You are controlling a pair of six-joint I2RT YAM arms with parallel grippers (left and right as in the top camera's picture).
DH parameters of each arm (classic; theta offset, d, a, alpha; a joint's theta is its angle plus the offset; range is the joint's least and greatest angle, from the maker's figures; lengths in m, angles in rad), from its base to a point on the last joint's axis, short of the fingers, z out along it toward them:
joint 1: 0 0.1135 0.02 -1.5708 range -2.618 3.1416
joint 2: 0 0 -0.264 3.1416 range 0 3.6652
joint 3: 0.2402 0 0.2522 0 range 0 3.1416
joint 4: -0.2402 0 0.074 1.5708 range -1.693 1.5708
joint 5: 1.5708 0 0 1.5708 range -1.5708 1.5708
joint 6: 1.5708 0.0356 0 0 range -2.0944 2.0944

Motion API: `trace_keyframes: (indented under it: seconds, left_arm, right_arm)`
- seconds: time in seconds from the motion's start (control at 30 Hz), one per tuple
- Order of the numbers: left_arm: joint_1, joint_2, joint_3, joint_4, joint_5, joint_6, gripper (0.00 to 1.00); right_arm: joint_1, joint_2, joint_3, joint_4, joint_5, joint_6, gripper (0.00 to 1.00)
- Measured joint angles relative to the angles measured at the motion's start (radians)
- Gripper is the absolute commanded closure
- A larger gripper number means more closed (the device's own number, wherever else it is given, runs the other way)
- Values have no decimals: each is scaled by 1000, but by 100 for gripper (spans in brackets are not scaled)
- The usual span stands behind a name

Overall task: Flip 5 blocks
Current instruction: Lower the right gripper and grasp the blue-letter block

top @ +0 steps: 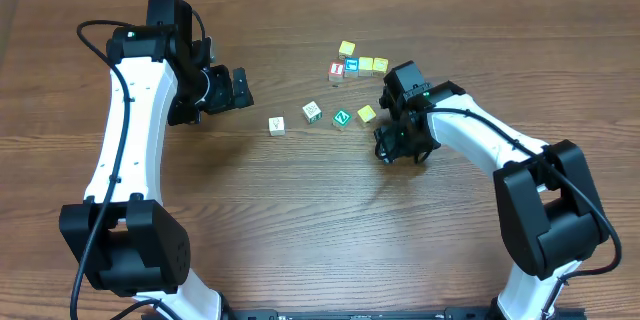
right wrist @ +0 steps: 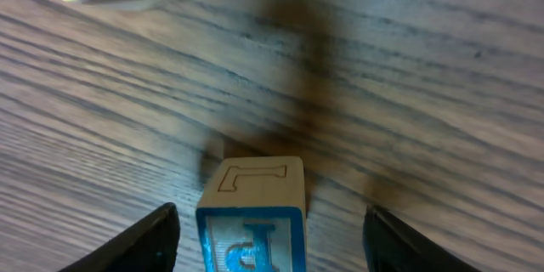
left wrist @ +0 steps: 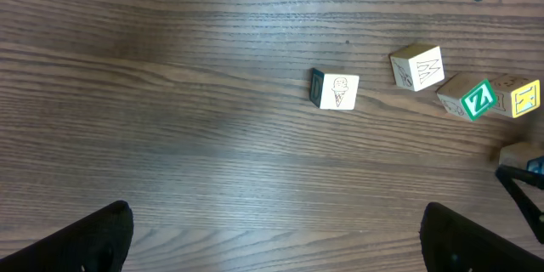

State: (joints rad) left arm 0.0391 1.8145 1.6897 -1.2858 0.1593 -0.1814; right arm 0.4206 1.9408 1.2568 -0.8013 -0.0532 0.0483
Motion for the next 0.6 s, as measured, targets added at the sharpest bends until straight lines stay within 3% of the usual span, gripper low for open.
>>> trace_keyframes:
  seconds: [0.27, 0.6]
  left_arm:
    - [0, 0, 0, 0, 0, 0, 0]
    - [0, 0, 0, 0, 0, 0, 0]
  right_arm:
    - [0, 0, -5, 62, -4, 13, 42]
    - [0, 0, -4, 66, -19, 60, 60]
